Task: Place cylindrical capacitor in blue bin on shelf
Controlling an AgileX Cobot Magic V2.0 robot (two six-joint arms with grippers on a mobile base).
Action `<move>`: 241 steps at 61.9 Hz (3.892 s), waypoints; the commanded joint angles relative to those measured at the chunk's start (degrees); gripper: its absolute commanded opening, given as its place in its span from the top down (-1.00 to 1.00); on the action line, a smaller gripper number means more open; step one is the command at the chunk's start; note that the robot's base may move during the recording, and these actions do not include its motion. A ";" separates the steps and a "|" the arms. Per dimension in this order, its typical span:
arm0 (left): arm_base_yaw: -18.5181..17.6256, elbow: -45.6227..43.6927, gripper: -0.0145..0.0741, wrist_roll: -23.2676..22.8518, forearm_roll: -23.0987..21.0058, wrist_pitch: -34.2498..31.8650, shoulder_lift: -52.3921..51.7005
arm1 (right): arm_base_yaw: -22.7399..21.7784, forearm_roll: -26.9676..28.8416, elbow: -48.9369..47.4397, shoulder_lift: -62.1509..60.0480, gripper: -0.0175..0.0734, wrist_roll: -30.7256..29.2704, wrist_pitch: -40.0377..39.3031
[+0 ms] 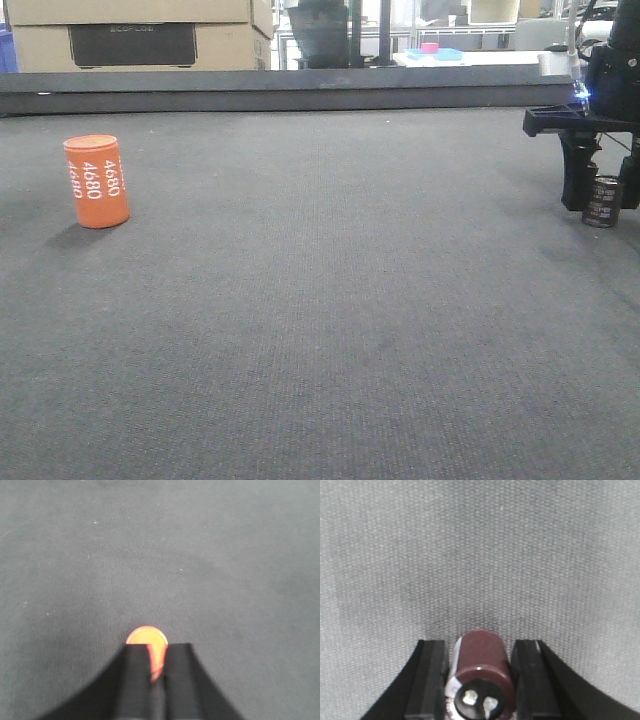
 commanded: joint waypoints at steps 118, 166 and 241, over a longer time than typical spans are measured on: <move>-0.40 -19.58 0.93 0.04 2.22 17.97 29.75 | -0.08 0.36 0.00 0.78 0.97 -0.15 1.83; -0.40 -2.74 0.92 -3.49 1.44 -2.97 7.30 | -0.08 -0.71 14.48 -20.23 0.97 -0.15 -21.95; 9.41 48.77 0.92 -3.60 -0.21 -34.56 -56.40 | -0.08 -0.71 51.90 -76.96 0.97 -0.15 -53.65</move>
